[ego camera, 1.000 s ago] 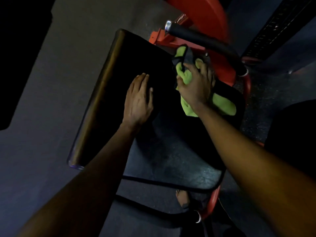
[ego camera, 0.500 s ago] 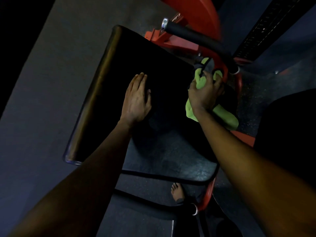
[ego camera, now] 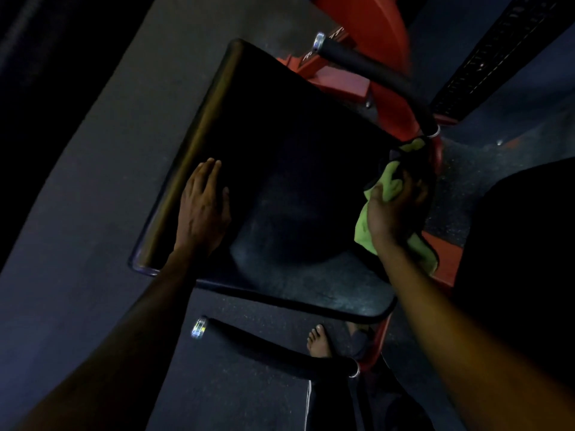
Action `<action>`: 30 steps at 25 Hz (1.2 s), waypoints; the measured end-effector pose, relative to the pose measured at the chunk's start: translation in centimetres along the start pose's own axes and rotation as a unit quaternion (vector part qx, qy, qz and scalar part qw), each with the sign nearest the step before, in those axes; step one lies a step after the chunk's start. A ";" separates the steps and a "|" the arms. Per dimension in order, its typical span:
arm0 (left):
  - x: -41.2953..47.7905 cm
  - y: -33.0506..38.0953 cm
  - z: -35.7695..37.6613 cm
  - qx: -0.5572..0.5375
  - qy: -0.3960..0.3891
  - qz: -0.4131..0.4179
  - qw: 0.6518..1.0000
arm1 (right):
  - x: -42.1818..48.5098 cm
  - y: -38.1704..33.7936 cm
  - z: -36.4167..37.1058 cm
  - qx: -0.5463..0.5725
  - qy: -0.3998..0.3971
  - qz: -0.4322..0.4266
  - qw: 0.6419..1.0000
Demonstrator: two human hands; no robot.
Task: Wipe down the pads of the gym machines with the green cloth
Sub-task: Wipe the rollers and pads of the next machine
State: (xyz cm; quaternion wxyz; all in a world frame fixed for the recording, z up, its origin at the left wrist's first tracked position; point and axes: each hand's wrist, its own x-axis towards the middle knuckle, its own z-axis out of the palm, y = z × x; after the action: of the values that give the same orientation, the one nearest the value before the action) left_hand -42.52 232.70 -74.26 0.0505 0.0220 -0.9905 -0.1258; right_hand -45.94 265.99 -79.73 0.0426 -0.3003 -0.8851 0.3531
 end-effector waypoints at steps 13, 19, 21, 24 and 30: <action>-4.7 -1.1 0.2 -0.035 0.035 0.021 0.999 | -8.7 5.6 -3.1 -0.030 -0.010 -0.035 0.999; -7.5 -1.2 0.2 -0.022 0.049 0.004 0.999 | -16.1 3.6 -1.9 -0.107 -0.062 -0.057 0.991; -7.5 -0.6 0.1 -0.017 0.047 -0.012 0.999 | -17.3 2.5 -1.5 -0.137 -0.111 -0.128 0.976; -7.6 -0.7 -0.3 -0.034 0.053 -0.010 0.998 | -15.0 3.8 -2.7 -0.151 -0.169 -0.267 0.937; -12.8 -4.6 -2.5 -0.029 0.073 -0.132 0.988 | -14.1 7.9 -6.1 -0.137 -0.212 -0.243 0.937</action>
State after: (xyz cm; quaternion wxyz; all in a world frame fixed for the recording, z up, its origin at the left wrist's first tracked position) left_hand -29.35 228.38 -74.17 0.1061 0.1600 -0.9686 -0.1580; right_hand -28.71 266.25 -78.37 -0.1036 0.0027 -0.9593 0.2627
